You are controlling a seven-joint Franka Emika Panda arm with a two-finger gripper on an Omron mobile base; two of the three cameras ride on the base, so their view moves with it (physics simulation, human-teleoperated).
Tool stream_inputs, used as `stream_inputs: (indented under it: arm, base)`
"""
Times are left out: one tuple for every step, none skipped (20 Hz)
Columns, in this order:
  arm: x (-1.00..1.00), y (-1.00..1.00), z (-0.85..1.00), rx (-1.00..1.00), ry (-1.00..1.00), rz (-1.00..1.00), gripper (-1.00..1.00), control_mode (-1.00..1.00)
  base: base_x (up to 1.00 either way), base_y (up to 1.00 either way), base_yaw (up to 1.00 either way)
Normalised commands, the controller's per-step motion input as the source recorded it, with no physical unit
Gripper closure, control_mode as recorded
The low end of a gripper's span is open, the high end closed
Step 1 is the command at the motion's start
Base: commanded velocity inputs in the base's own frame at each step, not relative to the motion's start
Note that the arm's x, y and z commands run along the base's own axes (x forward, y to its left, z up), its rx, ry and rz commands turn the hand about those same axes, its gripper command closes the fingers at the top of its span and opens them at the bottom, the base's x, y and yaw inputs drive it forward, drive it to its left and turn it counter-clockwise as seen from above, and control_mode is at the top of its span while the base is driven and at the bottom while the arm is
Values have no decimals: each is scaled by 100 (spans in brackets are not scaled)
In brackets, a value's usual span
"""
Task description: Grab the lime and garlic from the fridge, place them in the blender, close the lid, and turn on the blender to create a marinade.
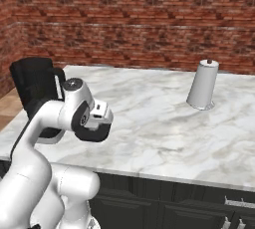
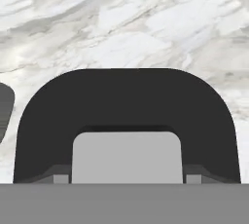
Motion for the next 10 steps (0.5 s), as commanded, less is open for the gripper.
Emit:
stream_inputs:
  arm:
    - [-27, 4, 100, 0, -14, 0, 100, -100]
    - [-24, 9, 100, 0, -14, 0, 100, -100]
    - [-33, 3, 100, 0, -14, 0, 100, -100]
    - [-34, 5, 100, 0, -13, 0, 100, -100]
    - [-28, 10, 100, 0, -13, 0, 100, -100]
    - [-31, 11, 100, 0, -13, 0, 100, -100]
    - [-31, 14, 100, 0, -11, 0, 100, -100]
    - [-31, 16, 100, 0, -10, 0, 100, -100]
    - [-31, 16, 100, 0, -10, 0, 100, -100]
    - [-23, 26, 100, 0, -5, 0, 100, -100]
  base:
    - [0, 0, 0]
    - [0, 0, 0]
    - [0, 0, 0]
    - [0, 0, 0]
    - [0, 0, 0]
    - [0, 0, 0]
    - [0, 0, 0]
    - [0, 0, 0]
    - [0, 0, 0]
    - [0, 0, 0]
